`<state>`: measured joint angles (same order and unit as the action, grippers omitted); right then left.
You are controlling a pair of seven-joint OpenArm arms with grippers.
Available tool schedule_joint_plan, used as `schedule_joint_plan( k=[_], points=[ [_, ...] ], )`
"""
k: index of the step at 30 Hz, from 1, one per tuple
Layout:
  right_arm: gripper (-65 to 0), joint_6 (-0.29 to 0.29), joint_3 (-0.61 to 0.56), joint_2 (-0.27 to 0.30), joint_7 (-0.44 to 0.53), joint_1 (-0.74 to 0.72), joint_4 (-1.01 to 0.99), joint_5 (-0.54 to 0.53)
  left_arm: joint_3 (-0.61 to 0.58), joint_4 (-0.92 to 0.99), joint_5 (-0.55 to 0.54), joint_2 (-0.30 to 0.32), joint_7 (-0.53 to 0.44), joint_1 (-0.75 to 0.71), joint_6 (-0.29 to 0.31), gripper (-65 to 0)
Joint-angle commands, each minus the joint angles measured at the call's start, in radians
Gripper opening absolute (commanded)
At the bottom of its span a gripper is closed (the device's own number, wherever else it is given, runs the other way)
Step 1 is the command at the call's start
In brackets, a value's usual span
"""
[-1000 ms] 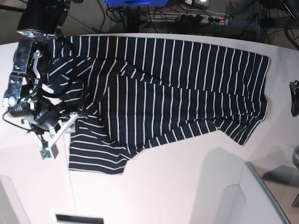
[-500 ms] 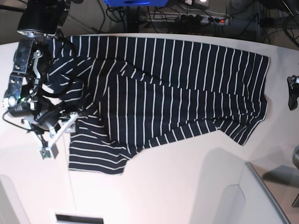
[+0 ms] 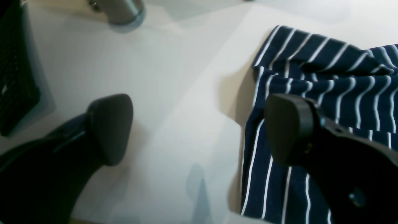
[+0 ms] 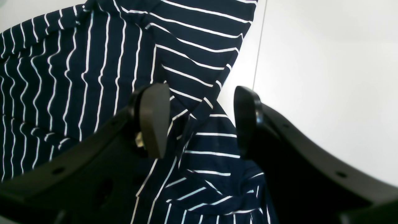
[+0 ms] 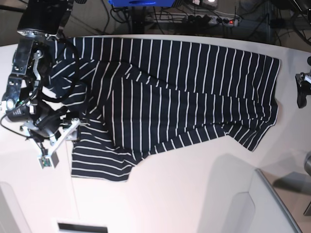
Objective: Layout the t-shirt on the table in an organized manner, then fold the t-shirt properly
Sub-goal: 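Open the left gripper and raise it off the folded side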
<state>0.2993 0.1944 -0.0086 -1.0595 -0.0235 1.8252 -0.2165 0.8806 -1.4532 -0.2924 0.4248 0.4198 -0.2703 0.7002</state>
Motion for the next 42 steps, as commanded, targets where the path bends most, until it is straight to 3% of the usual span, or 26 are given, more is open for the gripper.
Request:
schedule_joint_plan(
  k=[1,20,26,42],
  points=[
    [-34.4,0.005,0.001,0.003,0.018,-0.019,0.017,-0.008,0.007,-0.024,-0.018,0.027,-0.028,0.003,-0.002,0.0],
    [-34.4,0.005,0.009,0.003,0.018,-0.017,0.015,-0.008,0.005,-0.016,-0.026,0.024,-0.028,0.004,-0.002,0.0],
    [-34.4,0.005,0.009,0.003,0.018,-0.016,0.018,-0.008,-0.099,-0.016,-0.02,0.01,-0.032,0.045,-0.002,0.0],
    [-34.4,0.005,0.009,0.005,0.018,-0.017,0.021,-0.008,-0.1,-0.014,-0.017,0.019,-0.032,0.047,-0.002,0.0]
  ],
)
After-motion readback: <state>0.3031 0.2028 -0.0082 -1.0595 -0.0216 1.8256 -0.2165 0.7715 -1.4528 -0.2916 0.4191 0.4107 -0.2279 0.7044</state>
